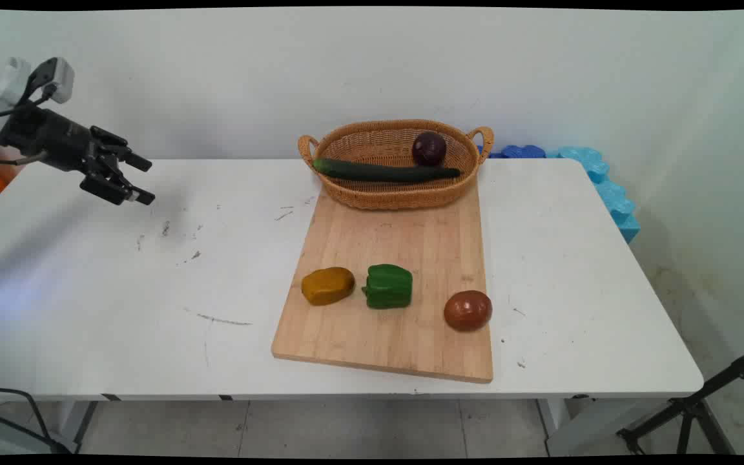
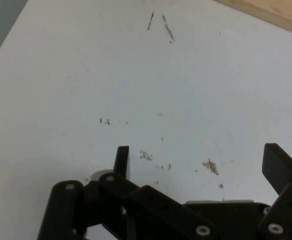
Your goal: Pick up the potato from the cutting board
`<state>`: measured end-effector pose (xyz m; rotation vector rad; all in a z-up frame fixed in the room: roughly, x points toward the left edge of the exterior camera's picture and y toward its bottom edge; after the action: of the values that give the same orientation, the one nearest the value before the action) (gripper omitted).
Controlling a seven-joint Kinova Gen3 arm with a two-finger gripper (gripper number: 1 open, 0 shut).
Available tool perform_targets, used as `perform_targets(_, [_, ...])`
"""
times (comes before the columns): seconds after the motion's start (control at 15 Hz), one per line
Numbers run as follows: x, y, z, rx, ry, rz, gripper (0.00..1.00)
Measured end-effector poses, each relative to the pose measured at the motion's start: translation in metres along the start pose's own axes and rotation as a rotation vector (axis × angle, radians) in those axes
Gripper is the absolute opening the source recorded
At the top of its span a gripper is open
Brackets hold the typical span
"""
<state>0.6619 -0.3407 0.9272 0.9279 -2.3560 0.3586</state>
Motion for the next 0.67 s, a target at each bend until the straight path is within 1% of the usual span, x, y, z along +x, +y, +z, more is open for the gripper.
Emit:
perform_targets(0.2, [0.012,0.001,0.005,-0.014,0.002,0.032,1.0])
perform_targets(0.33, [0.027,0.005,0.011,-0.034,0.002,0.064,1.0])
perform_targets(0.47, [0.045,0.01,0.019,-0.06,0.0,0.093,1.0])
perform_targets(0.67, [0.072,0.024,0.035,-0.113,-0.005,0.131,1.0])
